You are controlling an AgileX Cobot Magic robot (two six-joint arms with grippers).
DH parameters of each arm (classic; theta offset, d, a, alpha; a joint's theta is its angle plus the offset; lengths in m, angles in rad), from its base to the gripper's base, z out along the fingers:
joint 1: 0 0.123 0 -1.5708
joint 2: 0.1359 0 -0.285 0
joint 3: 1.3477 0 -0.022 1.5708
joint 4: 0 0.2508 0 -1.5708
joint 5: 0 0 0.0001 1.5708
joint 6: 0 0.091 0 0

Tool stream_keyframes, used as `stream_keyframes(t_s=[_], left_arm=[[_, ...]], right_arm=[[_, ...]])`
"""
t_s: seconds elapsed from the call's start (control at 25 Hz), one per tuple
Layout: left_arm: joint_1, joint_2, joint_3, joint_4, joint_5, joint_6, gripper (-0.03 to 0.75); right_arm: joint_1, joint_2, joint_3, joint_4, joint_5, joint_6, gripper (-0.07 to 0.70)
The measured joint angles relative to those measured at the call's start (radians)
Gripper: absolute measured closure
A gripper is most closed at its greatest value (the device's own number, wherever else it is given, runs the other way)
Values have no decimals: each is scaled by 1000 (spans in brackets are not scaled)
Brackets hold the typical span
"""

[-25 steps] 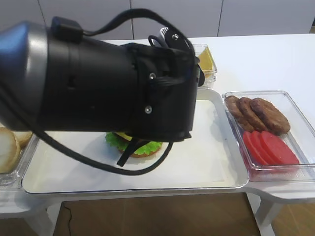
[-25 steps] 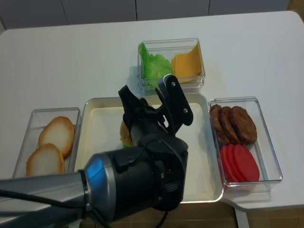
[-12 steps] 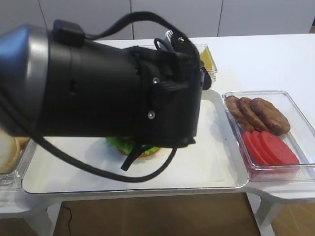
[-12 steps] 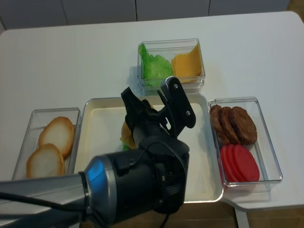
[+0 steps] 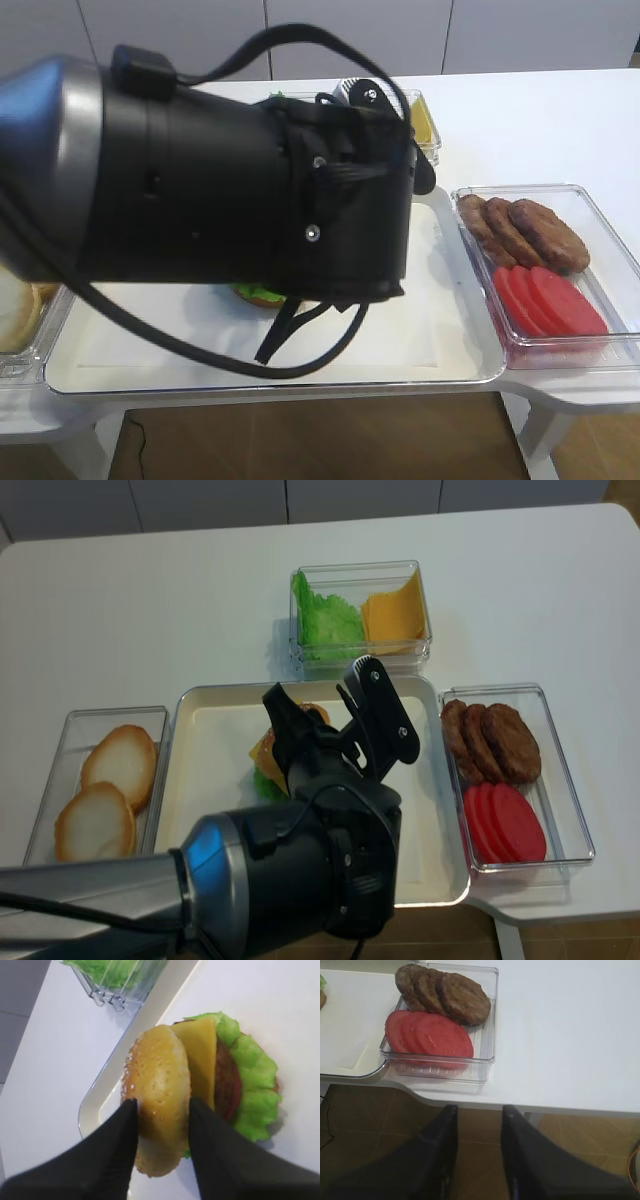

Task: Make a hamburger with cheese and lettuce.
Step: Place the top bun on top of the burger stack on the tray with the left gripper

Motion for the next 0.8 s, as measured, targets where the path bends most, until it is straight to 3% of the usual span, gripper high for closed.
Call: stream_keyframes(t_s=[0.44,0.8], left_arm=[[0,0,0,-4,-25,0,465],[0,0,0,-4,-44,-2,372]], right_arm=[[0,0,0,0,0,0,386],[0,0,0,0,0,0,386]])
